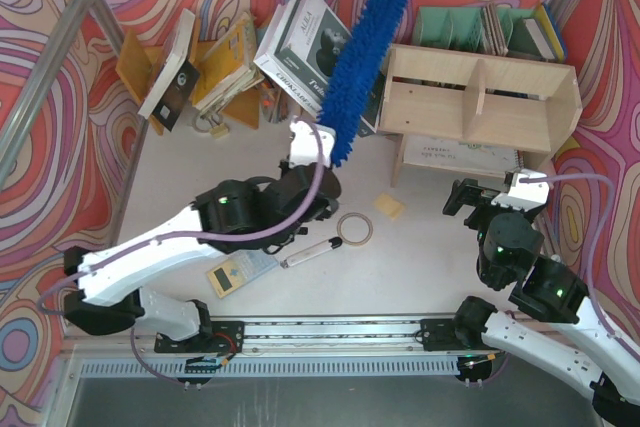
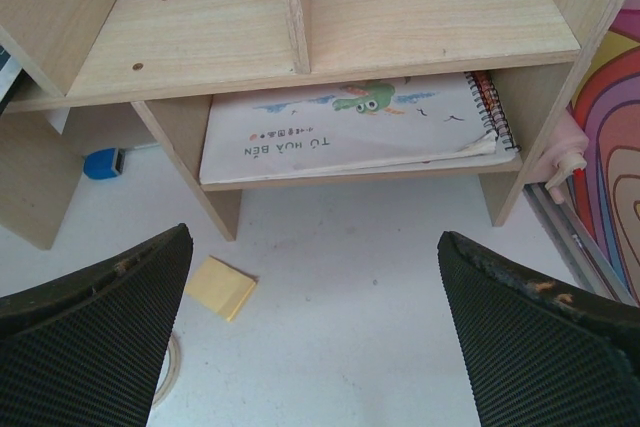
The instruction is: Dust the bookshelf with a duster
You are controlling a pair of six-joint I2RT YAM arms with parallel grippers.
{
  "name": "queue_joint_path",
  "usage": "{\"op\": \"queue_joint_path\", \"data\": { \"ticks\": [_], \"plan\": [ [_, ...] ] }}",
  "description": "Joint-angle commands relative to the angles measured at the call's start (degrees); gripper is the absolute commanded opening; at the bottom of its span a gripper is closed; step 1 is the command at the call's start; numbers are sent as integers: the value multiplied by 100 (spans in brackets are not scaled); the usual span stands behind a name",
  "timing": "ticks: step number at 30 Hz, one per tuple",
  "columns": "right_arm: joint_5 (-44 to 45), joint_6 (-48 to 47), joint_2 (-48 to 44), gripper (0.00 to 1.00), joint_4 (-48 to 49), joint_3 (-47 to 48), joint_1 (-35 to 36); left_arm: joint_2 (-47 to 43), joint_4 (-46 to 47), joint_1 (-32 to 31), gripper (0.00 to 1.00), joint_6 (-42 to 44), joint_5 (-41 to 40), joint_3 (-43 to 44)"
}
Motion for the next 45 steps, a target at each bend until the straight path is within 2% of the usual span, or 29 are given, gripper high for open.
{"op": "queue_joint_path", "data": {
  "ticks": [1,9,17,22,29,45],
  "plan": [
    [-4,-98,-24,97,162,-61,0,-707,26,11,0,206,-871,-64],
    [-32,-153,27,97,226,-77,6,-1364,-53,13,0,778,-1087,159],
    [-22,-152,-36,97,225,-85,7,-1545,-923,19,0,1073,-1907,709],
    [-37,-151,-1,97,232,-85,-1,-1406,-1507,223,0,1007,-1719,849],
    [-34,-134,12,97,196,-77,6,-792,-2338,976,0,753,-705,1061],
    [-32,-126,-24,97,196,-85,7,-1402,-2325,1010,0,937,-1097,1304]
  ]
}}
